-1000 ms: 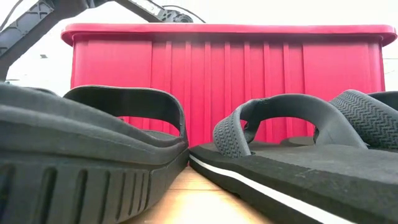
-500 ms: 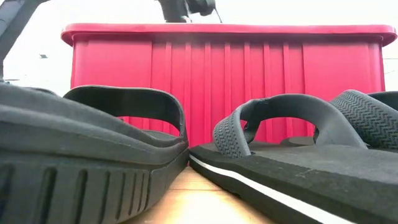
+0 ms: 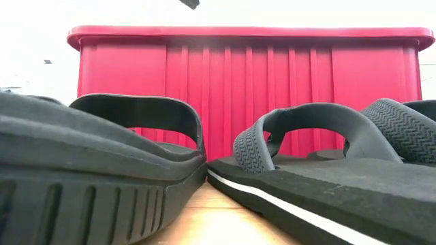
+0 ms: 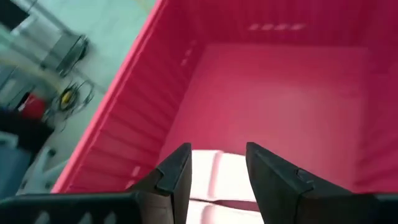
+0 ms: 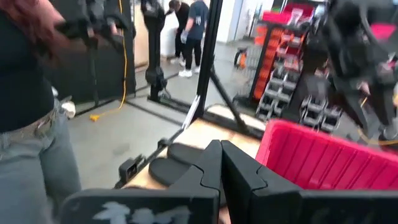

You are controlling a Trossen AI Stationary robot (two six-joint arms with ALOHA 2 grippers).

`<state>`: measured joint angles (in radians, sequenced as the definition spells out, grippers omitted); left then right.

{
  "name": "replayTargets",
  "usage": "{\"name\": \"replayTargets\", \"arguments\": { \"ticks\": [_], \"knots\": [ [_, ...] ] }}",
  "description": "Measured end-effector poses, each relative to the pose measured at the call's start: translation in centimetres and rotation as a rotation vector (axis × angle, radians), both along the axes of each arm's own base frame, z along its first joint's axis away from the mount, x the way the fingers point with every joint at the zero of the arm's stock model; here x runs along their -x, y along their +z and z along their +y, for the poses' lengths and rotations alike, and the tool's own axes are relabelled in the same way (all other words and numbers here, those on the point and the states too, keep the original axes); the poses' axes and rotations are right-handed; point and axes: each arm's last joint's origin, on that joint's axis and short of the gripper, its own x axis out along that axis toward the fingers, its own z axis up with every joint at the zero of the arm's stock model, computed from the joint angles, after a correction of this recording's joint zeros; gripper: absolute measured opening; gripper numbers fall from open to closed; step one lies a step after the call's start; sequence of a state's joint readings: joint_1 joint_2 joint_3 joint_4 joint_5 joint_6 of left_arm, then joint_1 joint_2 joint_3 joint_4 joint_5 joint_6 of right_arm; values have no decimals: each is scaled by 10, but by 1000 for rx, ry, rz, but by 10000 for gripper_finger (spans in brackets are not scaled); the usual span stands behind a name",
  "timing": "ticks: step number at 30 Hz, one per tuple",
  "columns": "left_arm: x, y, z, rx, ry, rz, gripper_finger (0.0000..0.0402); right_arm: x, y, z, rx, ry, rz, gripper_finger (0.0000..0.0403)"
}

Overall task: Pick and place slides into bin
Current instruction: Put the black slide into the bin

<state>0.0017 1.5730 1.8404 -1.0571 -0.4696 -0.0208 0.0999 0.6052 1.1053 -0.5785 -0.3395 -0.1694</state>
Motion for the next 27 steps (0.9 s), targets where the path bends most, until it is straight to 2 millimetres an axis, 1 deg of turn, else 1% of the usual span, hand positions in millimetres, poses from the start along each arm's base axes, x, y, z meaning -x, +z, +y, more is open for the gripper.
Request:
{"name": "replayTargets", "arguments": {
  "ticks": [4,7,9,14,17,19,22,27],
  "knots": [
    [12,10,-25,34,-47,-56,147,1,-4,0,-3,-1,43,0],
    [16,13,-38,50,-35,-90,147,3,-3,0,-3,2,55,0],
    [21,13,-46,57,-28,-94,147,7,1,-1,-16,-1,87,0],
    [24,15,-59,53,-11,-130,147,17,14,-1,-53,1,154,0],
    [25,15,-64,42,-1,-139,147,21,21,0,-127,48,245,0],
    [25,15,-66,38,2,-145,147,23,22,2,-191,82,338,0],
    [25,15,-67,35,0,-147,147,27,15,4,-277,112,508,0],
    [25,16,-67,18,-14,-137,147,25,5,9,-420,122,722,0]
  ]
}}
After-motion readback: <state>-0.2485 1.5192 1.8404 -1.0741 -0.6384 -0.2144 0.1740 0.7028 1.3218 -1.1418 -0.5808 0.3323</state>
